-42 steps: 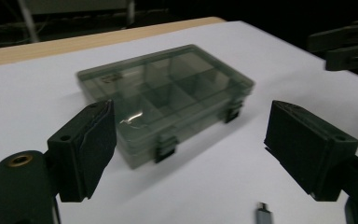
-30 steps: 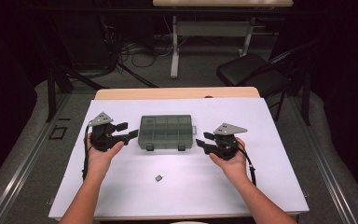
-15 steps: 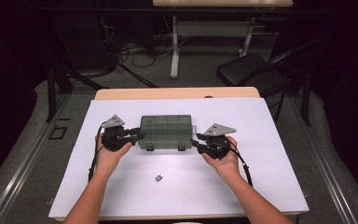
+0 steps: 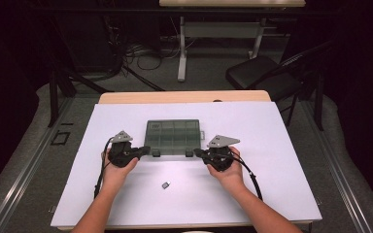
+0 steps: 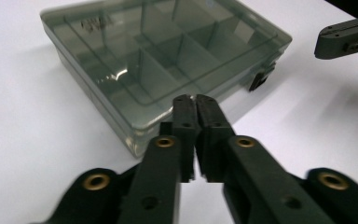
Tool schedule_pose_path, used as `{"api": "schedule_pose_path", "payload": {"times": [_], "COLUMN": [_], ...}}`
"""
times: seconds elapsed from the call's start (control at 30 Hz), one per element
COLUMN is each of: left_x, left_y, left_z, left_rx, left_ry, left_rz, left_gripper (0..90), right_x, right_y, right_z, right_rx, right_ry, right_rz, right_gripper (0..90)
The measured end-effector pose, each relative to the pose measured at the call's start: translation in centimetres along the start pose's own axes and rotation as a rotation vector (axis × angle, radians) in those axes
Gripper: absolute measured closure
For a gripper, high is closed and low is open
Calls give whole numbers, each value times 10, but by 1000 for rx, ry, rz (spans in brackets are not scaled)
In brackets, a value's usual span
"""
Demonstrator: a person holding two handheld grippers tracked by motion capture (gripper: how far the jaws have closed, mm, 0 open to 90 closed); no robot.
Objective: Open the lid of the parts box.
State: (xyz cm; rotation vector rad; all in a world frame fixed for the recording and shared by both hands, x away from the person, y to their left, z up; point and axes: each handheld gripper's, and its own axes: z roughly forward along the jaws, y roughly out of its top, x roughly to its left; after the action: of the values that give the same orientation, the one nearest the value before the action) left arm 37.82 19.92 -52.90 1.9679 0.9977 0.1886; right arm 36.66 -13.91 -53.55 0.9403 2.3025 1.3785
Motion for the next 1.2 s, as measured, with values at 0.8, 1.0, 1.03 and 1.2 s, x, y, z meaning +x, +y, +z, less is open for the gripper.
{"api": "schedule_pose_path", "payload": {"times": [0.8,1.0,1.03,1.2], "left_x": [4,3,3,2], "left_y": [-8,-8,-8,-8], "left_z": [19,22,22,23], "left_rx": [76,78,78,73], "left_ry": [23,21,21,25], "left_rz": [11,21,21,21], "left_gripper": [900,900,900,900], "right_x": [-12,-12,-12,-14], "right_y": [-11,-11,-11,-11], "right_z": [21,22,22,22], "right_rx": [72,73,73,71], "right_ry": [-44,-48,-48,-46], "right_rz": [31,24,24,32], "right_gripper": [900,900,900,900]}}
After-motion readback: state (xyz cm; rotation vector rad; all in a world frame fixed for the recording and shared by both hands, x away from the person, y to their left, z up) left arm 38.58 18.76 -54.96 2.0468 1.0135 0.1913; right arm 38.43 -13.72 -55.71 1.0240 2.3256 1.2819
